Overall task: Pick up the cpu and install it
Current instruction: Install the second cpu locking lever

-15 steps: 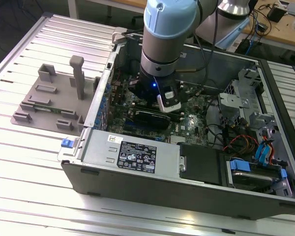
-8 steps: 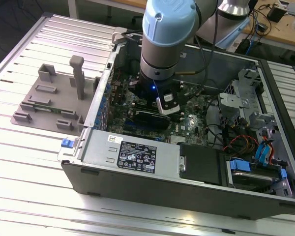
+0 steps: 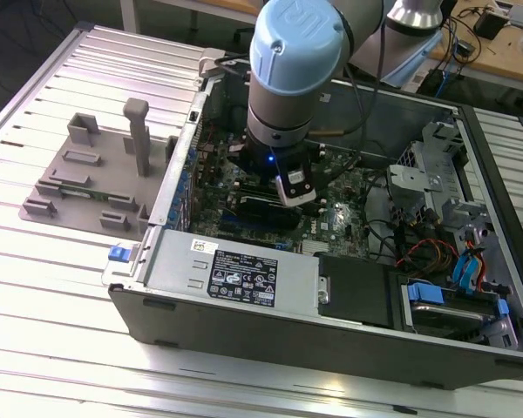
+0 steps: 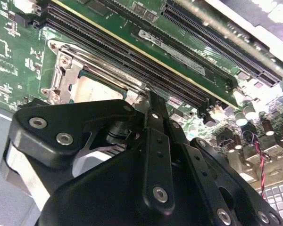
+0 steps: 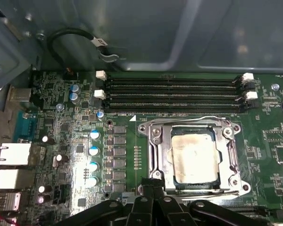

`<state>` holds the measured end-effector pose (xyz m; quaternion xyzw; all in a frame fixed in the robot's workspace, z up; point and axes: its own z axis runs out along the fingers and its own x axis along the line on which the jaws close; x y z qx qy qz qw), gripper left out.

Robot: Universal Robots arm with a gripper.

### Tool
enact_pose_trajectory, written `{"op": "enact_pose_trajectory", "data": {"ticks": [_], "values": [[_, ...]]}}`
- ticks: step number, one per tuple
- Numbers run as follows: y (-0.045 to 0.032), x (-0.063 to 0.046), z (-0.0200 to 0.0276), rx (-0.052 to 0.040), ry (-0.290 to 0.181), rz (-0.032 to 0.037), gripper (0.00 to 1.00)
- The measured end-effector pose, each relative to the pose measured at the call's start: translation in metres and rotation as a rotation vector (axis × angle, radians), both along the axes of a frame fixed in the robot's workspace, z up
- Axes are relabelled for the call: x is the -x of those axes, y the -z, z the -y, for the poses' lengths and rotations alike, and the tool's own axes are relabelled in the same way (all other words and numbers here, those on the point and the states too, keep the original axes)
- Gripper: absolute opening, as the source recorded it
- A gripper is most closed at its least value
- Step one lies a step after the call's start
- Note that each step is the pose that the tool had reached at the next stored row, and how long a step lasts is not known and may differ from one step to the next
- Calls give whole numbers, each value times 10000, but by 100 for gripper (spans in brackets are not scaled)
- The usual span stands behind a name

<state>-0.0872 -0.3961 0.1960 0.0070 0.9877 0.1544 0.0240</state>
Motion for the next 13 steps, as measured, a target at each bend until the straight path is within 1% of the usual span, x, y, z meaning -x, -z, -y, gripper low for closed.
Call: {"op": "enact_pose_trajectory", "data": {"ticks": [3,5,6,8,9,11,13], "values": [[2,3,1,-5,-1,-3,11],[-3,4,0,23,2,-2,11],[-20,4,0,112,3,-2,11],[-32,4,0,223,2,-2,11],[-35,4,-2,326,2,-2,11],[-35,4,-7,405,1,-2,11],[-35,5,-18,417,1,-2,11]]}}
